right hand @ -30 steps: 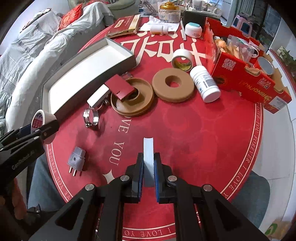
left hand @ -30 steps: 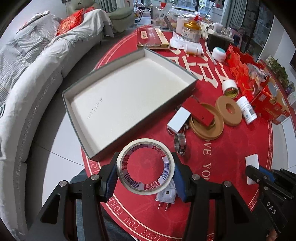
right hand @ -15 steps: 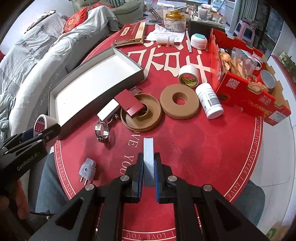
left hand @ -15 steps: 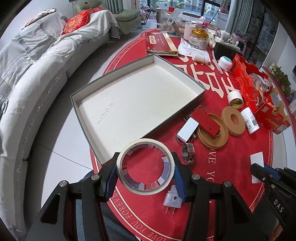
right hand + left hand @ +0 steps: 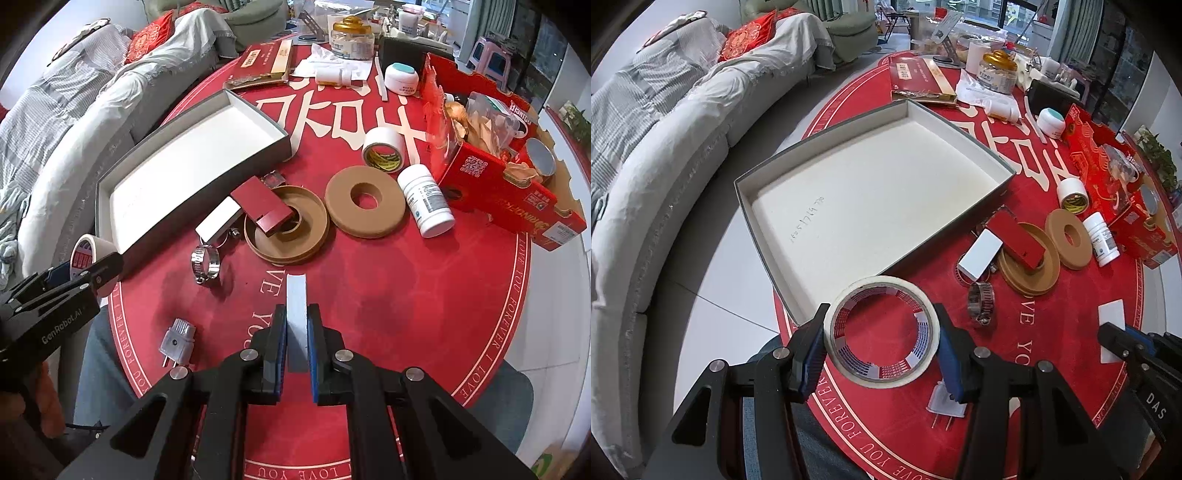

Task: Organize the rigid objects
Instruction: 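Carry the tape roll and white block over the gray tray with both tools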

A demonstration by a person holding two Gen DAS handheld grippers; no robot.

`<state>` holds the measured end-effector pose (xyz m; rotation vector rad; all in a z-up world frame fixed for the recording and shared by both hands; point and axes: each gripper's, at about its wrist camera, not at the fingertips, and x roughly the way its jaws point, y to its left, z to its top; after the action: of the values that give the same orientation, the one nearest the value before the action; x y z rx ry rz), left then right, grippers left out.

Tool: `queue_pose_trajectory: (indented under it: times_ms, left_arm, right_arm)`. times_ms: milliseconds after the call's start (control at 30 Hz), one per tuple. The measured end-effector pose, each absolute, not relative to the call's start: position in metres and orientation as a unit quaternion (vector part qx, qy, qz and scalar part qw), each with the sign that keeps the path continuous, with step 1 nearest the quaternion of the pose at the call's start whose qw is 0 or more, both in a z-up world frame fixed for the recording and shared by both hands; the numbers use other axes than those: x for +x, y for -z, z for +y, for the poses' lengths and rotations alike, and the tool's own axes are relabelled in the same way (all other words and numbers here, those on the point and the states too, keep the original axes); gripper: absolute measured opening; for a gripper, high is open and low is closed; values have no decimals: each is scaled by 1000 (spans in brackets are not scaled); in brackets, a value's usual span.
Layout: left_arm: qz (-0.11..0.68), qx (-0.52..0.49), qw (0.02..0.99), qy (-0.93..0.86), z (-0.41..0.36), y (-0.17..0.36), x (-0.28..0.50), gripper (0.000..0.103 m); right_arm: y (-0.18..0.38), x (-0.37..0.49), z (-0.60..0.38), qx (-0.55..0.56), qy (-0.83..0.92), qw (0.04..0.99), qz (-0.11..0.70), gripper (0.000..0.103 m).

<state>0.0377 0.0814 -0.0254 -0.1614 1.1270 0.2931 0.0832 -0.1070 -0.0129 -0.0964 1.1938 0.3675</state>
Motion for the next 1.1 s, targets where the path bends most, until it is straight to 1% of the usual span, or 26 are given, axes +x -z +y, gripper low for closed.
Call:
queue_pose_trajectory:
  times_ms: [167,333,500,733,900,1100]
  left_arm:
    - [532,-91,830,-141,92,23,43,56]
    - [510,-102,839,-160,118,1,55,56]
    - [479,-103,852,-186,151,-28,72,56]
    - [454,-116,854,-225,188,-46,101,56]
    - [460,-119,847,-240,200,-33,125,56]
    - [497,-128,823,-245,203,7,148,56]
  right_arm:
    - [12,89,-104,-47,-169,810,559,11]
    - [0,103,-96,-44,-173,817,549,11]
    - [-28,128,-72,-50,-191,832,519,11]
    - [-71,173,-19,-30,-236,850,470,11]
    - [-75,198,21,-30,-254,848,464,11]
    - [-40,222,55,-37,-255,829,497,11]
